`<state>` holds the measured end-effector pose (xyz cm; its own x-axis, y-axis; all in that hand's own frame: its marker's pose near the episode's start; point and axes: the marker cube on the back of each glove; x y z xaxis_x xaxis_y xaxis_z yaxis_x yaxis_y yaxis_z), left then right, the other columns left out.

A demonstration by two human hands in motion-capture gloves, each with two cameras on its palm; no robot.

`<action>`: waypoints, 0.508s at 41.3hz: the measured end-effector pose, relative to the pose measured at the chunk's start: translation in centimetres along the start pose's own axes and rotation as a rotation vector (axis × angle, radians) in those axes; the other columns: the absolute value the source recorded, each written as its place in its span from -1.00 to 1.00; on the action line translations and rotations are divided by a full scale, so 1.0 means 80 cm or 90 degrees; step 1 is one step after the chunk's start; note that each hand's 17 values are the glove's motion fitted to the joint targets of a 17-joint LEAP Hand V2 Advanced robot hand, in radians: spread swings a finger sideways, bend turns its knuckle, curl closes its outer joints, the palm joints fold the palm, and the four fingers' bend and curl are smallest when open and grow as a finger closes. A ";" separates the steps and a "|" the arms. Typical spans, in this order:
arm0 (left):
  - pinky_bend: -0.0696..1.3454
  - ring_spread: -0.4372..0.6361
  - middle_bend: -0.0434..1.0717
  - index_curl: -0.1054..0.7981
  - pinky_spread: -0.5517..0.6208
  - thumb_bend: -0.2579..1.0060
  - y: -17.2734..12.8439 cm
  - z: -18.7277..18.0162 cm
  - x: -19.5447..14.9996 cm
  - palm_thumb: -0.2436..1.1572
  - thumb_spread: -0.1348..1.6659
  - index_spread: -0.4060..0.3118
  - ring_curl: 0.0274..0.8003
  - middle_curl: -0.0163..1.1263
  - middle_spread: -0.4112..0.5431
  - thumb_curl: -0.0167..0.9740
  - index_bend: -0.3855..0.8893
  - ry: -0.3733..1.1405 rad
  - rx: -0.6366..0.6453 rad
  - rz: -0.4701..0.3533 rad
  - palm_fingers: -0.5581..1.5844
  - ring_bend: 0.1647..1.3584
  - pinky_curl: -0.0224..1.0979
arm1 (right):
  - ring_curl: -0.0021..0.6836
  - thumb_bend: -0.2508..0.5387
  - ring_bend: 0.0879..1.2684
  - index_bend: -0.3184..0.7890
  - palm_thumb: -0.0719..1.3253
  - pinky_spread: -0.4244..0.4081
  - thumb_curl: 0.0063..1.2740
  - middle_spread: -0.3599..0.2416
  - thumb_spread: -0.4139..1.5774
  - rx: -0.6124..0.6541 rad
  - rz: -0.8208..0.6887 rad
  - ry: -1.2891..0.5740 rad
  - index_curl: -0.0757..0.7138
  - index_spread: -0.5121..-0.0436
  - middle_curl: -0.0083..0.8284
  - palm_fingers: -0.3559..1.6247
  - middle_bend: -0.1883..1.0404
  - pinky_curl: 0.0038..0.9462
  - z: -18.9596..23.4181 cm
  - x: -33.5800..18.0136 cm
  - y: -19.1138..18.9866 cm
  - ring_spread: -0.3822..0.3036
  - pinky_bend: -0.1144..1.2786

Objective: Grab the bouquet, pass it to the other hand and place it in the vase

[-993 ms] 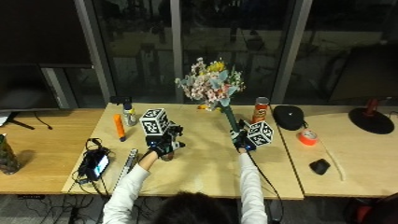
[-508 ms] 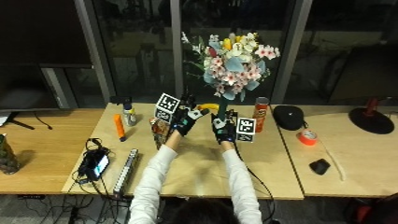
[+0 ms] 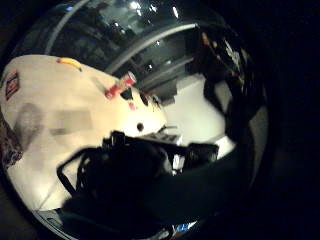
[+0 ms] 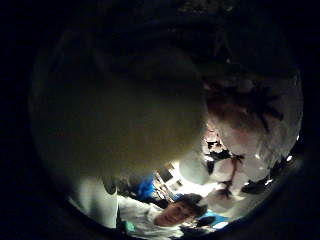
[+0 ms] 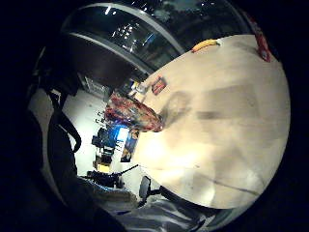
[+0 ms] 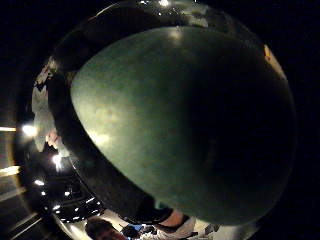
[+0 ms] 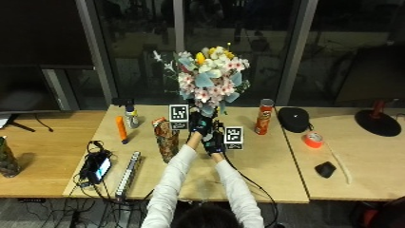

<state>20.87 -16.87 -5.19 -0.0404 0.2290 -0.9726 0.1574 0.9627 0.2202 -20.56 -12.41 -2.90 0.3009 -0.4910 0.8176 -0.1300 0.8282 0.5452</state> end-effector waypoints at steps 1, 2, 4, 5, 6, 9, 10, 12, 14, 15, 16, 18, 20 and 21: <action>-0.30 -0.42 -0.03 -0.04 -0.23 -0.54 -0.001 -0.003 -0.001 0.35 0.14 -0.15 -0.23 -0.26 -0.33 -0.16 0.00 -0.008 0.026 0.004 0.75 -0.24 -0.29 | 0.74 -0.42 0.72 0.39 0.63 -0.45 -0.04 -0.28 0.21 -0.007 -0.003 0.003 0.73 0.26 0.52 0.72 0.78 0.25 0.003 0.000 0.002 -0.42 0.37; -0.28 -0.48 -0.02 -0.03 -0.29 -0.54 -0.003 -0.006 -0.004 0.38 0.10 -0.19 -0.19 -0.24 -0.37 -0.12 -0.02 -0.017 0.049 0.007 0.75 -0.21 -0.27 | 0.74 -0.42 0.72 0.39 0.63 -0.45 -0.03 -0.28 0.21 -0.017 -0.007 0.004 0.74 0.26 0.52 0.71 0.78 0.25 0.005 0.000 0.003 -0.42 0.37; -0.19 -0.58 0.07 0.02 -0.40 -0.55 -0.005 -0.012 -0.009 0.42 0.02 -0.31 -0.09 -0.17 -0.47 -0.07 0.01 -0.029 0.083 0.011 0.87 -0.12 -0.20 | 0.74 -0.42 0.73 0.39 0.62 -0.45 -0.02 -0.28 0.21 -0.041 -0.012 0.006 0.75 0.25 0.52 0.71 0.77 0.25 0.009 -0.002 0.007 -0.42 0.37; -0.16 -0.62 0.08 0.04 -0.44 -0.56 -0.006 -0.016 -0.011 0.45 -0.03 -0.36 -0.06 -0.16 -0.51 -0.04 0.02 -0.033 0.096 0.012 0.88 -0.10 -0.19 | 0.74 -0.42 0.73 0.38 0.62 -0.45 -0.02 -0.28 0.21 -0.053 -0.013 0.007 0.75 0.25 0.52 0.71 0.77 0.26 0.011 -0.003 0.009 -0.42 0.38; -0.14 -0.66 0.14 0.07 -0.48 -0.57 -0.007 -0.019 -0.012 0.46 -0.06 -0.42 -0.03 -0.13 -0.55 -0.01 0.05 -0.036 0.105 0.013 0.90 -0.07 -0.17 | 0.74 -0.42 0.73 0.37 0.61 -0.44 -0.02 -0.28 0.22 -0.064 -0.014 0.008 0.76 0.25 0.51 0.71 0.77 0.25 0.013 -0.003 0.011 -0.42 0.37; -0.10 -0.74 0.21 0.14 -0.57 -0.59 -0.009 -0.027 -0.015 0.51 -0.15 -0.54 0.05 -0.09 -0.64 0.06 0.14 -0.043 0.119 0.013 0.91 0.02 -0.13 | 0.72 -0.43 0.71 0.30 0.60 -0.47 -0.02 -0.31 0.22 -0.101 -0.012 0.000 0.76 0.25 0.50 0.69 0.75 0.25 0.020 -0.001 0.015 -0.43 0.37; -0.09 -0.76 0.24 0.16 -0.59 -0.59 -0.009 -0.029 -0.015 0.53 -0.18 -0.57 0.07 -0.08 -0.67 0.08 0.15 -0.046 0.121 0.013 0.91 0.05 -0.12 | 0.71 -0.43 0.70 0.27 0.59 -0.47 -0.01 -0.32 0.21 -0.112 -0.014 -0.004 0.75 0.24 0.49 0.68 0.74 0.24 0.021 -0.001 0.016 -0.43 0.37; -0.08 -0.79 0.29 0.20 -0.62 -0.60 -0.011 -0.034 -0.016 0.55 -0.23 -0.63 0.10 -0.06 -0.71 0.13 0.19 -0.059 0.127 0.015 0.90 0.08 -0.10 | 0.68 -0.45 0.66 0.18 0.58 -0.50 -0.01 -0.33 0.18 -0.132 -0.023 -0.006 0.73 0.23 0.47 0.65 0.71 0.22 0.023 -0.001 0.019 -0.44 0.36; -0.06 -0.81 0.33 0.23 -0.65 -0.61 -0.014 -0.039 -0.017 0.57 -0.27 -0.67 0.12 -0.04 -0.74 0.16 0.22 -0.075 0.134 0.021 0.88 0.10 -0.09 | 0.64 -0.46 0.61 0.09 0.56 -0.53 0.00 -0.34 0.16 -0.149 -0.032 0.000 0.70 0.21 0.42 0.58 0.62 0.19 0.024 0.002 0.020 -0.44 0.35; -0.05 -0.82 0.34 0.25 -0.66 -0.61 -0.015 -0.042 -0.015 0.58 -0.28 -0.69 0.13 -0.03 -0.75 0.18 0.24 -0.082 0.137 0.025 0.88 0.11 -0.09 | 0.62 -0.46 0.57 0.04 0.56 -0.56 0.00 -0.33 0.14 -0.158 -0.039 0.003 0.69 0.20 0.42 0.56 0.60 0.16 0.023 0.003 0.020 -0.44 0.32; -0.04 -0.83 0.35 0.26 -0.67 -0.62 -0.016 -0.046 -0.011 0.58 -0.30 -0.71 0.15 -0.03 -0.76 0.20 0.25 -0.087 0.140 0.028 0.87 0.12 -0.08 | 0.59 -0.49 0.54 -0.01 0.53 -0.58 0.00 -0.34 0.13 -0.167 -0.051 0.004 0.67 0.20 0.38 0.52 0.53 0.14 0.022 0.002 0.021 -0.44 0.30; -0.03 -0.85 0.37 0.29 -0.69 -0.62 -0.018 -0.055 -0.002 0.59 -0.33 -0.74 0.16 -0.01 -0.78 0.23 0.27 -0.095 0.145 0.035 0.86 0.14 -0.07 | 0.53 -0.50 0.45 -0.11 0.50 -0.61 -0.01 -0.33 0.11 -0.183 -0.101 0.003 0.62 0.18 0.32 0.46 0.40 0.09 0.018 -0.001 0.020 -0.44 0.26; -0.01 -0.86 0.40 0.31 -0.71 -0.63 -0.021 -0.065 0.008 0.60 -0.36 -0.76 0.17 0.00 -0.80 0.26 0.28 -0.100 0.149 0.043 0.85 0.15 -0.07 | 0.46 -0.50 0.33 -0.26 0.45 -0.58 -0.03 -0.30 0.16 -0.187 -0.138 0.004 0.52 0.16 0.27 0.34 0.29 0.06 0.012 -0.001 0.017 -0.41 0.25; -0.01 -0.86 0.41 0.32 -0.71 -0.63 -0.023 -0.069 0.013 0.60 -0.37 -0.77 0.18 0.00 -0.81 0.27 0.29 -0.103 0.153 0.047 0.85 0.16 -0.06 | 0.44 -0.50 0.28 -0.27 0.43 -0.54 -0.05 -0.30 0.19 -0.185 -0.127 0.008 0.49 0.16 0.26 0.29 0.26 0.05 0.009 0.002 0.017 -0.40 0.23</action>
<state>15.07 -17.63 -6.16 0.1343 0.2525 -0.9582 0.3836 0.8783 0.2852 -21.35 -11.55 -1.93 0.3049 -0.6494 0.6966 0.2059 0.7591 0.6175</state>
